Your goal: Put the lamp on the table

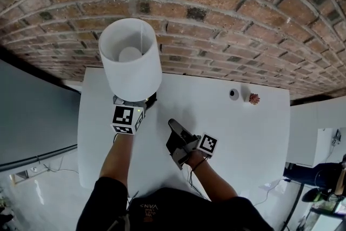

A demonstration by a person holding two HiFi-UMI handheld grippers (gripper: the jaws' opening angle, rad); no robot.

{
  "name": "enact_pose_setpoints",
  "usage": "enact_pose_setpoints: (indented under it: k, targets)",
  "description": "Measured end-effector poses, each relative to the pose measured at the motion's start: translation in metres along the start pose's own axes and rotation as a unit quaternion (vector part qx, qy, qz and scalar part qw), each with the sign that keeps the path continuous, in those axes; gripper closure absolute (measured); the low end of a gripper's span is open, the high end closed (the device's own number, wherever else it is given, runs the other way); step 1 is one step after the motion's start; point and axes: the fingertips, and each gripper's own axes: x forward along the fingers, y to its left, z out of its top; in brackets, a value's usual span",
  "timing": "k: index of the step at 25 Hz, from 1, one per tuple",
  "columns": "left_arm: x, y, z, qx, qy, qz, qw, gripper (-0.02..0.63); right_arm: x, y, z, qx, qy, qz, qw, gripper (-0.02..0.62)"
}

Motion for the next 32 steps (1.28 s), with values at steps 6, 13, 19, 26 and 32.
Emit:
enact_pose_setpoints:
  k: [6,13,19,26,32]
  targets:
    - [-0.007,-0.003,-0.001,0.010,-0.018,0.004,0.9998,0.454,-0.001,0.000,-0.001,-0.002,0.001,-0.002,1.000,0.554]
    - [-0.013,-0.006,-0.003,0.018,-0.037,0.010,0.9991,0.453,-0.005,-0.002,-0.003,-0.008,0.002,-0.008,1.000,0.554]
    - [-0.019,-0.009,-0.006,0.026,-0.053,0.017,0.9981,0.451,-0.009,0.002,-0.006,-0.014,0.006,-0.005,1.000,0.554]
    - [-0.023,-0.011,-0.007,0.047,-0.057,0.026,0.9969,0.445,-0.018,0.008,-0.007,-0.022,0.007,-0.003,1.000,0.554]
    - [-0.027,-0.014,-0.024,0.068,-0.027,0.034,0.9967,0.413,-0.026,0.011,-0.013,-0.043,0.016,-0.003,0.999,0.554]
